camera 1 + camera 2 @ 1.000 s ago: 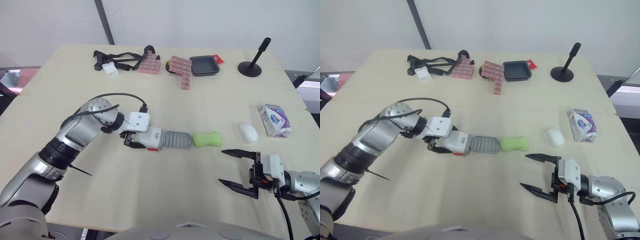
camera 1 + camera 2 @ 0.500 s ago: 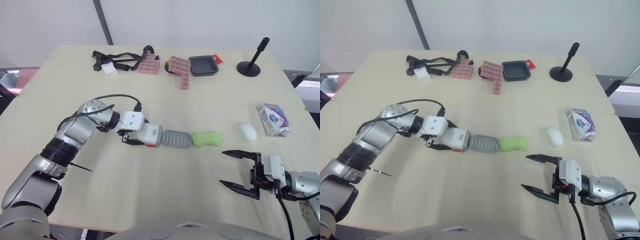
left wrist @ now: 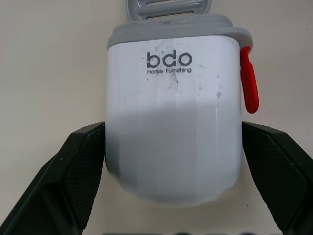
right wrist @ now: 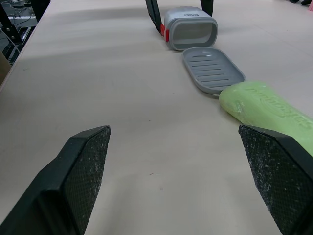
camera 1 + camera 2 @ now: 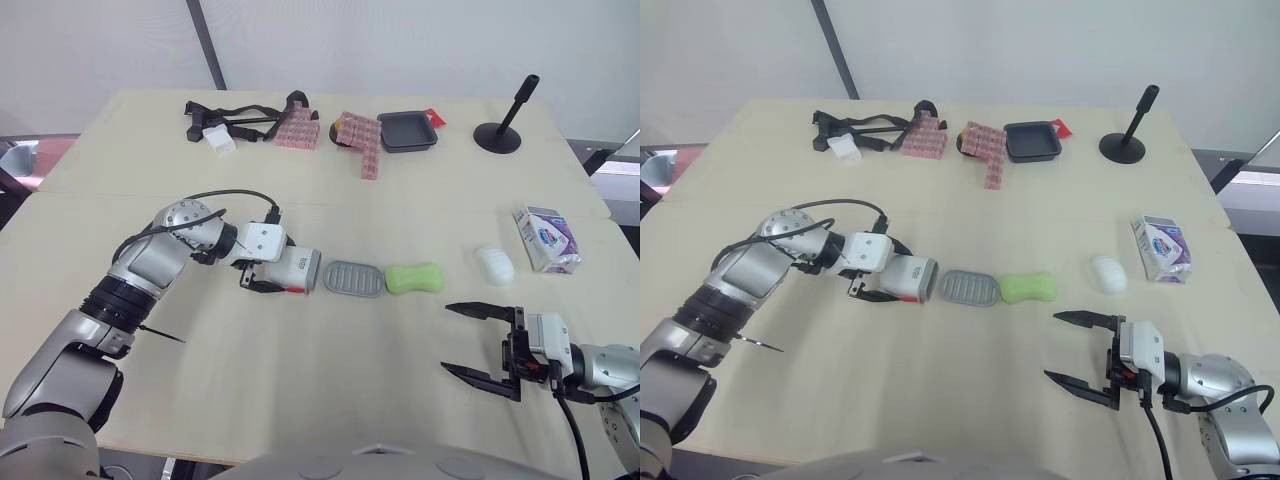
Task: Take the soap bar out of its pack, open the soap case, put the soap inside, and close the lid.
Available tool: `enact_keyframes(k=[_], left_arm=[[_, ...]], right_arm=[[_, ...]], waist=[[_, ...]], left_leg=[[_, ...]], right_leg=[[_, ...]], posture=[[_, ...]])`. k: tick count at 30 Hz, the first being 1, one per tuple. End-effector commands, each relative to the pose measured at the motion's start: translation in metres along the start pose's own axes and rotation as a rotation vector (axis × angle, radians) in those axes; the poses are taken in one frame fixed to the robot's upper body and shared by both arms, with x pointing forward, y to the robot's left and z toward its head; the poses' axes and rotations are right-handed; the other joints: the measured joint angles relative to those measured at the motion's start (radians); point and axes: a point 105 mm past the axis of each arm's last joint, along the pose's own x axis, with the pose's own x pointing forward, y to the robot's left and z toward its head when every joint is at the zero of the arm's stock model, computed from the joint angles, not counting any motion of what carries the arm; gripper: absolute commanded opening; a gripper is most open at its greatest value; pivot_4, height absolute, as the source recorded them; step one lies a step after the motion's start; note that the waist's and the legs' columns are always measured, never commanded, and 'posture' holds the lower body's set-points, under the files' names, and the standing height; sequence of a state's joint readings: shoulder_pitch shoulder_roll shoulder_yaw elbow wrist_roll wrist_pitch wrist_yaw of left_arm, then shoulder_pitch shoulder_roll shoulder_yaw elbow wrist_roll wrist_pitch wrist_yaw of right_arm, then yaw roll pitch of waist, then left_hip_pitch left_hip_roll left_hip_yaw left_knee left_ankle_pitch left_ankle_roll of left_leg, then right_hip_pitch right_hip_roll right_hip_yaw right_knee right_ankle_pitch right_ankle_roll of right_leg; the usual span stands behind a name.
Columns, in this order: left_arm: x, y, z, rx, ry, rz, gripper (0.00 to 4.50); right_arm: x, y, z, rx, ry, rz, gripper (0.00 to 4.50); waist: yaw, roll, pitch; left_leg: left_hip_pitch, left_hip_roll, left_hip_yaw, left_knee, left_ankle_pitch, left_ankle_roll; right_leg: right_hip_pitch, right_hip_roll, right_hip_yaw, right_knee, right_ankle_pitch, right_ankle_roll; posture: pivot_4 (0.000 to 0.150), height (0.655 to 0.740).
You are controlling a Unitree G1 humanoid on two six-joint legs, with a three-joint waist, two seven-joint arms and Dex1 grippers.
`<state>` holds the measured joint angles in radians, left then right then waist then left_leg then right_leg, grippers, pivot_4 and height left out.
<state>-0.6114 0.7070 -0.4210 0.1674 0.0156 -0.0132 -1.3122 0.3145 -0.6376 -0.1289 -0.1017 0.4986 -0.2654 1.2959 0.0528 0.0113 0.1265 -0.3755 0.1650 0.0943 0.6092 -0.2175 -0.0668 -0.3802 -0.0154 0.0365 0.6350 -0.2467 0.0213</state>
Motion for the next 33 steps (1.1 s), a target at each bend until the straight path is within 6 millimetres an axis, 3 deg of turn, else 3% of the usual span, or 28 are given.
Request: enact_keyframes(k=[1,12,15,19,26,33], left_arm=[[-0.014,0.005,0.001,0.014,-0.009,0.029,4.48],[-0.052,0.002,0.034,-0.122,-0.385,0.112,4.48],[-0.061,-0.009,0.039,-0.156,-0.486,0.16,4.48],[-0.063,-0.035,0.03,-0.226,-0.547,0.256,4.48],[-0.065,-0.076,-0.008,-0.354,-0.498,0.449,4.48],[-0.055,-0.105,-0.006,-0.386,-0.516,0.493,4.48]], right_arm=[[-0.006,-0.004,0.006,-0.039,0.008,-0.005,4.5],[-0.008,-0.011,0.016,-0.044,0.037,0.01,4.5],[-0.002,-0.015,0.027,-0.061,0.055,0.025,4.5],[0.0,-0.029,0.033,-0.09,0.203,0.035,4.5],[0.013,-0.058,0.066,-0.181,0.336,0.063,4.5],[0.037,-0.072,0.077,-0.224,0.453,0.164,4.5]], waist=[[0.0,0.0,0.0],[0.0,0.0,0.0],[-0.004,0.0,0.0],[-0.013,0.0,0.0],[-0.007,-0.001,0.0],[-0.007,-0.002,0.001]], left_leg=[[0.0,0.0,0.0,0.0,0.0,0.0],[0.0,0.0,0.0,0.0,0.0,0.0],[0.0,0.0,0.0,0.0,0.0,0.0],[0.001,0.0,0.001,-0.001,0.0,0.0],[0.002,0.0,-0.001,-0.001,0.0,0.0],[0.003,0.001,-0.002,-0.001,0.0,0.0]], right_leg=[[0.0,0.0,0.0,0.0,0.0,0.0],[0.0,0.0,0.0,0.0,0.0,0.0],[0.0,0.0,0.0,0.0,0.0,0.0],[0.0,0.0,0.001,-0.001,0.0,0.0],[0.001,0.0,-0.001,-0.002,0.0,0.0],[0.001,0.0,-0.003,-0.003,0.0,0.0]], posture=[[0.15,0.74],[0.15,0.74],[0.15,0.74],[0.15,0.74],[0.15,0.74],[0.15,0.74]])
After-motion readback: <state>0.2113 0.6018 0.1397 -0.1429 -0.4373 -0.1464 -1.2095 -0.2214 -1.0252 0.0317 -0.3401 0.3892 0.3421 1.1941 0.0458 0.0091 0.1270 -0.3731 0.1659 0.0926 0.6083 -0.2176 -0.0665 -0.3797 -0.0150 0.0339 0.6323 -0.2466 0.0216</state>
